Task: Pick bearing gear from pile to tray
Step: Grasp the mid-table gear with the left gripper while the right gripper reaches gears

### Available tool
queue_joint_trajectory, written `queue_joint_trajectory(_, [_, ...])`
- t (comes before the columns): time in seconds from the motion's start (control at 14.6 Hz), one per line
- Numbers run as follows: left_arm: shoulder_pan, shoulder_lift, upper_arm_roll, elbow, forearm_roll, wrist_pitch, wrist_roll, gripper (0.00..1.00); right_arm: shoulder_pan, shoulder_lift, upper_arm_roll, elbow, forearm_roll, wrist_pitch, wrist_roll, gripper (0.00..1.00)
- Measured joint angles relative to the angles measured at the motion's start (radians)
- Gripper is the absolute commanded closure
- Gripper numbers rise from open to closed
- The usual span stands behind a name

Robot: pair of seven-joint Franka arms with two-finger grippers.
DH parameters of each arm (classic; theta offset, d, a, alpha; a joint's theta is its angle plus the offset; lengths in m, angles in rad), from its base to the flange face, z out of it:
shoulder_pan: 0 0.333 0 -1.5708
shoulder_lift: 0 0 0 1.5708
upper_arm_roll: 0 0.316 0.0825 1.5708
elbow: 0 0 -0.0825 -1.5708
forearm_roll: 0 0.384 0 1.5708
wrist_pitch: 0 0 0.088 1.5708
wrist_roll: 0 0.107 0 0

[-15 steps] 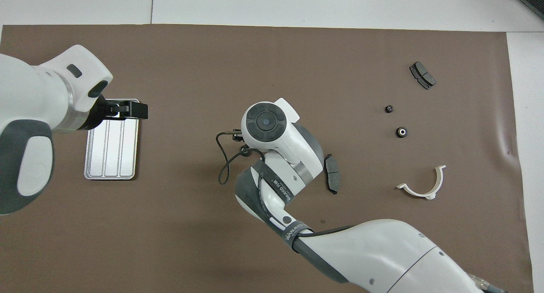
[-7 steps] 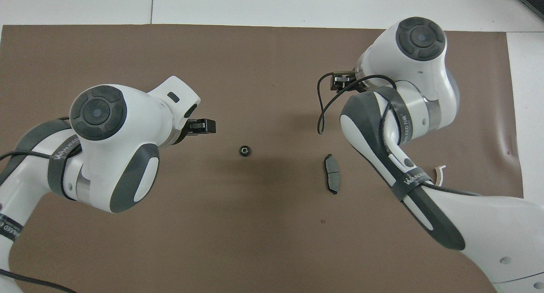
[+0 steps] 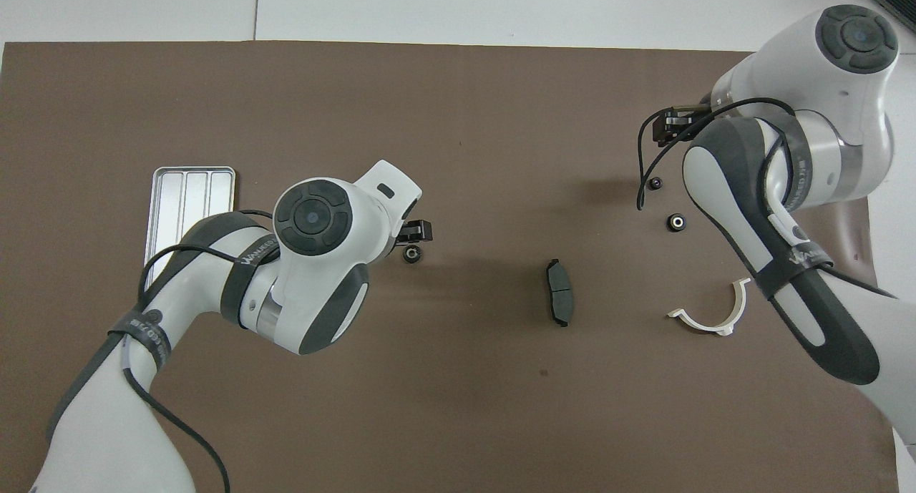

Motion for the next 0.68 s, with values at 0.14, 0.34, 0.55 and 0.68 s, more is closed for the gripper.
queue_joint_trajectory(0.14, [-0.027,0.047,0.0,0.001,0.012,0.033,-0.034,0.0,-0.041,-0.003,0.001,-0.036,0.001,0.009,-0.064,0.26])
queue_joint_trajectory(0.34, [-0.047,0.091,0.001,0.002,0.022,0.066,-0.058,0.0,-0.067,-0.018,0.002,-0.148,0.004,0.1,-0.096,0.27])
queue_joint_trajectory(0.55, [-0.051,0.1,0.002,0.002,0.025,0.069,-0.058,0.19,-0.063,-0.027,0.011,-0.251,0.017,0.164,-0.096,0.28])
queue_joint_trajectory(0.68, [-0.057,0.104,0.002,0.001,0.035,0.069,-0.058,0.24,-0.063,-0.033,0.012,-0.291,0.018,0.179,-0.096,0.3])
